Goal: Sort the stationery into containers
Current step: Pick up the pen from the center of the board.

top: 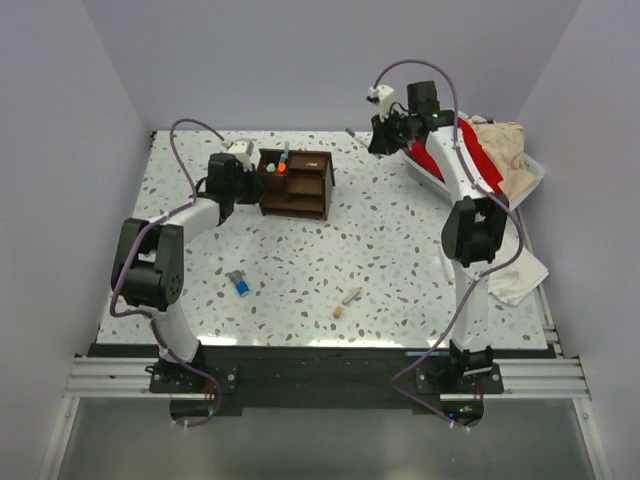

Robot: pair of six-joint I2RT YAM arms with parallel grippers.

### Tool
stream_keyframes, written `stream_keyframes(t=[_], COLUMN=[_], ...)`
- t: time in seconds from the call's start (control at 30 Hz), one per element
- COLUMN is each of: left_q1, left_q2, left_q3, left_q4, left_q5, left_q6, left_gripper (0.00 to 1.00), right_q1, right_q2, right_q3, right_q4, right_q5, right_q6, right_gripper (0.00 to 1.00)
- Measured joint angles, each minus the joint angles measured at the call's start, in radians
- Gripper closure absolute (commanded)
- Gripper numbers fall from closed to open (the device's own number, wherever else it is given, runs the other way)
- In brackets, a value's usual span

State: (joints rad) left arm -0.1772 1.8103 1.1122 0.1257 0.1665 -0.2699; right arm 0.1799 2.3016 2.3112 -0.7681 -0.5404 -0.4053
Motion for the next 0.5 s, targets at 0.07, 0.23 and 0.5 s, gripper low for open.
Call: stream_keyframes(t=[0.07, 0.23, 0.5], left_q1=[-0.021, -0.099, -0.218], left_q2=[0.023, 0.089, 0.132], left_q3=[0.032, 0.123, 0.186], left_q4=[-0.006, -0.028, -0.047], left_q5=[-0.026, -0.119, -0.182], left_q6=[-0.019, -0.06, -0.135], left_gripper=[1.0, 1.0, 0.22], right_q1=[-0.005, -0.019, -0.013], right_q2=[-0.043, -0.165, -0.304], right_q3=[0.002, -0.07, -0.309], right_q4=[0.03, 0.197, 0.48], right_q5=[-0.011, -0.093, -0.212], right_q6=[0.037, 0.188, 0.438], right_gripper=[1.0, 1.0, 1.0])
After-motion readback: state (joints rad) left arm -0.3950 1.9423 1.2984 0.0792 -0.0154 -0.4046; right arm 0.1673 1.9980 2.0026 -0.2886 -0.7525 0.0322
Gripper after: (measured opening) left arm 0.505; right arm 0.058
